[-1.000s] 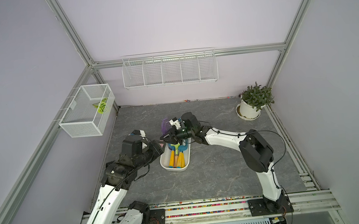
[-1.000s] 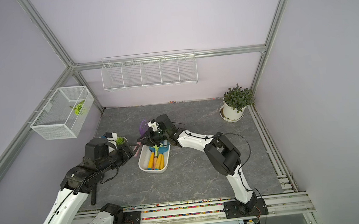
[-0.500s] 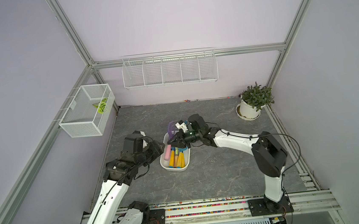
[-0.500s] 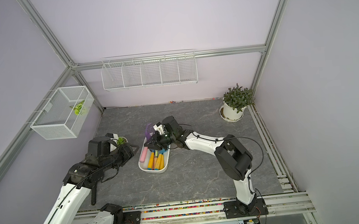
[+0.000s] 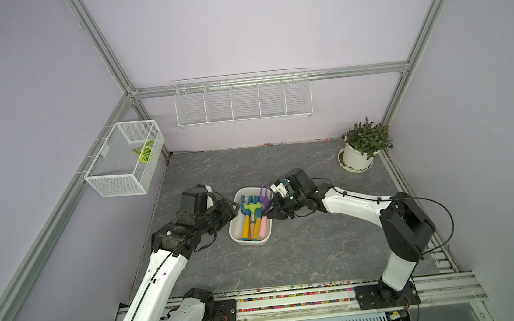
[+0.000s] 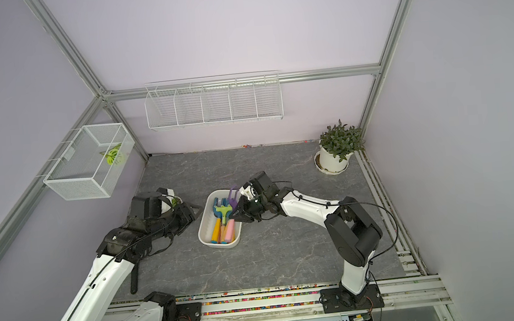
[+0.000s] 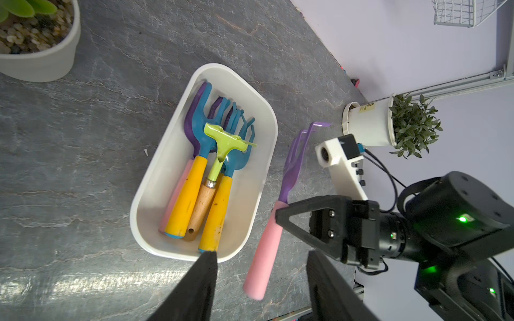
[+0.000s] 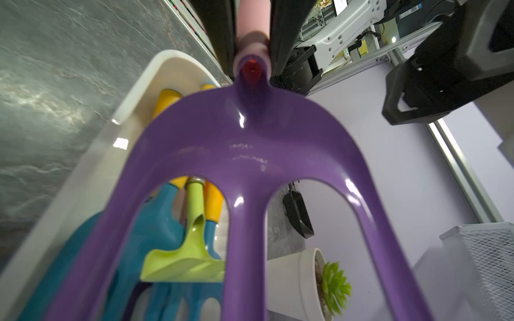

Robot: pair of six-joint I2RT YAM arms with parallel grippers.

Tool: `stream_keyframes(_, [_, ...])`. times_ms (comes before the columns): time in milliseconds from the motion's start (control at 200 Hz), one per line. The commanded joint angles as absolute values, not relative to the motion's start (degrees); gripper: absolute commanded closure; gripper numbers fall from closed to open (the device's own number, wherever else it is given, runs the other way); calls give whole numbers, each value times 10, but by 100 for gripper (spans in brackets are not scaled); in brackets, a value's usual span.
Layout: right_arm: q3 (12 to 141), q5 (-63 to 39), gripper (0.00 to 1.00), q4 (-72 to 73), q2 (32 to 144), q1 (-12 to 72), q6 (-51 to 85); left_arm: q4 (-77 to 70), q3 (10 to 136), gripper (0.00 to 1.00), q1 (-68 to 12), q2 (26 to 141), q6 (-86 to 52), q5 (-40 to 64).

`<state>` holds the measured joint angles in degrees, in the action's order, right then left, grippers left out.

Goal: Put the rake into the storage box
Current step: Place the rake in the storage box.

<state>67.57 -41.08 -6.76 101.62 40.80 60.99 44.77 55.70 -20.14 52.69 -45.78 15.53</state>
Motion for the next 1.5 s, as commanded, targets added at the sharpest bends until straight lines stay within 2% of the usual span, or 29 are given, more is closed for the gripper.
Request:
stream_keyframes(0, [667, -409, 100, -64, 1023, 403, 590, 436, 549, 43, -198, 514, -453, 164])
stream_keyframes(465, [706, -410, 100, -80, 1061, 402, 587, 427, 535, 43, -198, 509, -460, 170])
stream_keyframes(595, [726, -405, 93, -99, 1067, 401, 579, 425, 532, 43, -198, 510, -461, 170])
stream_keyframes(655, [733, -402, 86, -109, 1068, 400, 576, 424, 532, 43, -198, 510, -461, 171])
stream_keyframes(800, [741, -389, 61, -140, 1061, 399, 560, 424, 531, 43, -197, 511, -461, 170])
stream_keyframes(820, [742, -388, 53, -145, 1060, 399, 557, 424, 530, 43, -198, 511, -460, 170])
stream_keyframes(875, [746, -388, 38, -157, 1057, 399, 548, 422, 529, 43, -198, 512, -461, 170])
stream_keyframes(955, [747, -384, 32, -167, 1050, 397, 543, 420, 528, 43, -197, 514, -462, 172])
stream_keyframes(1140, [735, -377, 33, -158, 1012, 386, 547, 417, 530, 43, -197, 517, -461, 171])
stream_keyframes(1240, [746, -372, 47, -177, 995, 379, 533, 417, 532, 43, -198, 518, -460, 170])
stream_keyframes(1395, [777, -372, 78, -255, 1002, 389, 485, 416, 532, 43, -197, 519, -460, 170])
stream_keyframes(1495, [773, -370, 83, -271, 1009, 409, 472, 415, 533, 43, -197, 520, -460, 171])
